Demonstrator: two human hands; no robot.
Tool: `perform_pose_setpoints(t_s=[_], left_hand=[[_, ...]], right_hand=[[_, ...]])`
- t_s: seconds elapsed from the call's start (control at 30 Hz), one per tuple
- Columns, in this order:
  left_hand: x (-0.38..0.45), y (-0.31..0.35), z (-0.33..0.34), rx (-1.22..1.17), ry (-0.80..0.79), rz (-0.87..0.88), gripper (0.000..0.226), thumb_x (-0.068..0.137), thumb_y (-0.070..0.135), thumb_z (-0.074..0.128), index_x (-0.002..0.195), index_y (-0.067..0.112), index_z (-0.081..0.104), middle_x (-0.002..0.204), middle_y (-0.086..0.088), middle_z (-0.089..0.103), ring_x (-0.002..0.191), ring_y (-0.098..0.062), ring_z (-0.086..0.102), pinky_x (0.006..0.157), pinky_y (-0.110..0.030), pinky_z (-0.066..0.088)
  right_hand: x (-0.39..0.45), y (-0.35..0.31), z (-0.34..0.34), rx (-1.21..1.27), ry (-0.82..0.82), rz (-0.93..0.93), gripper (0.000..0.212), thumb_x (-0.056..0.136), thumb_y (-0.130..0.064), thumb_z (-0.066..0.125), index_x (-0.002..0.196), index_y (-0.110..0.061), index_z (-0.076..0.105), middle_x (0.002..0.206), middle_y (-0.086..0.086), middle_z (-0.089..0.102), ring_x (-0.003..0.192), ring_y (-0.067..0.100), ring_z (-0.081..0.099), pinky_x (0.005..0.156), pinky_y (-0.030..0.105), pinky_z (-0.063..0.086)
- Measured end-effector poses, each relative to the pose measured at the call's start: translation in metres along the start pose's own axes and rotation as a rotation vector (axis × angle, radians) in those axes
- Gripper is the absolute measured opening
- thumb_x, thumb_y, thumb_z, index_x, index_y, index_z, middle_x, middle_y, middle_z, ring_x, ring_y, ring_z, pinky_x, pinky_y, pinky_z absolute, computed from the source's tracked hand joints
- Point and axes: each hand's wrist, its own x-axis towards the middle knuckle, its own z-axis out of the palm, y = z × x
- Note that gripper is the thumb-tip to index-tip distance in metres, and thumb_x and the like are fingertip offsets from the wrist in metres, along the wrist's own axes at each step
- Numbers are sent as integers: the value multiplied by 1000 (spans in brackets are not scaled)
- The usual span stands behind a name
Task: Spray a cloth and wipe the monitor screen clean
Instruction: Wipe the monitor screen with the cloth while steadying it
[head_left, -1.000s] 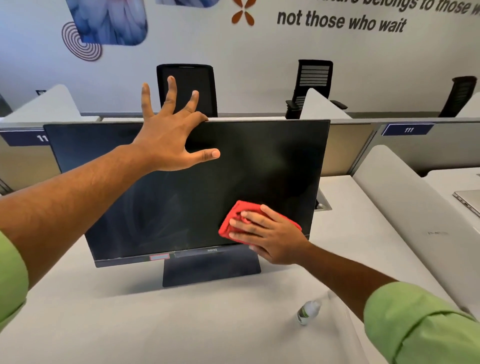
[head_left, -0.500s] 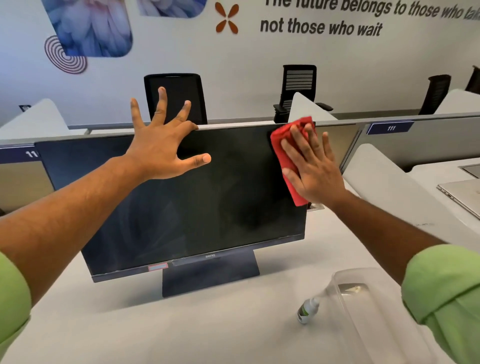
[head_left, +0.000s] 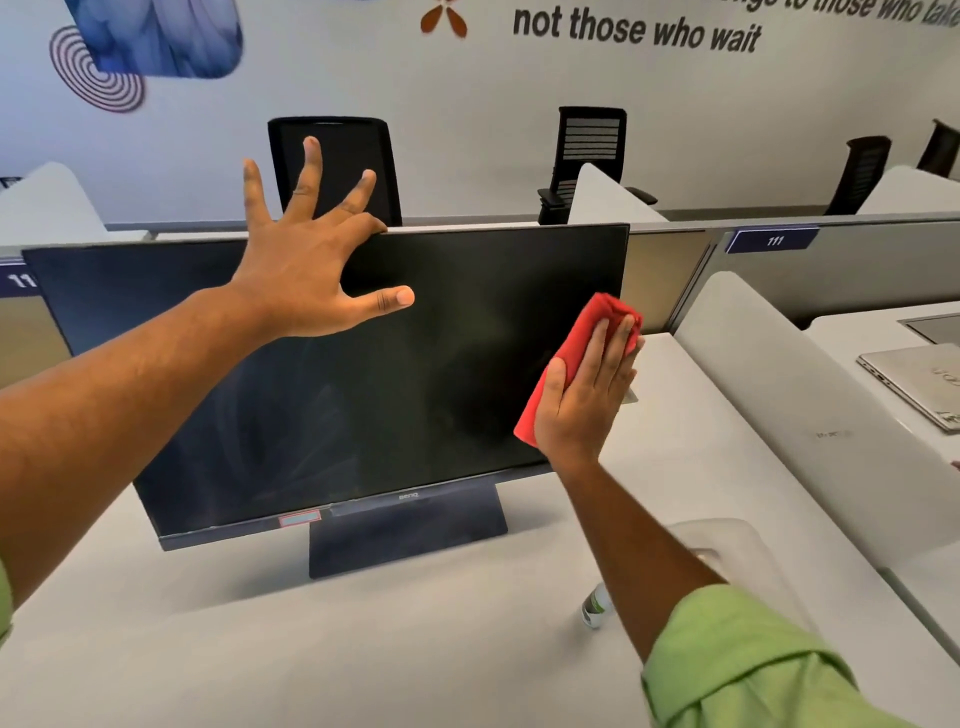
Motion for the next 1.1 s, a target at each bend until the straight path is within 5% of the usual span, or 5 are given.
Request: perform_pose_setpoints(t_s=[0.33,0.5,0.93,1.1], left_hand=[[-1,2,-2,20,15,2,101,76,99,18,139,29,54,172,5,14,156,-30,-22,113,-77,-13],[-3,2,-1,13,0,-7,103,74,100,19,141,28,51,171,6,16,158,-30,-17,113,-76,-12],[-7,1,-11,-2,-54,1,105,75,99,21,146,27,47,171,5,17,158,-29,-16,114,-75,-10],[-9,-1,-11,-41,-25,-12,111,76,99,22,162,29,17,160,2,44,158,-26,-16,115,-73,-10]], right_hand=[[-72,-4,22,43,23,472,70,112,-43,33,169,-8,16,178,13,14,165,38,12,133,53,19],[-81,-17,27,115,-24,650,74,109,-49,26,170,-10,8,179,13,5,165,39,5,133,51,13],[-158,-79,37,88,-239,576,76,109,-52,29,165,-13,-5,178,16,3,164,43,12,129,51,17],[-99,-24,24,90,-175,696,78,112,-51,28,169,-11,-9,179,12,-9,166,38,-3,134,55,12]])
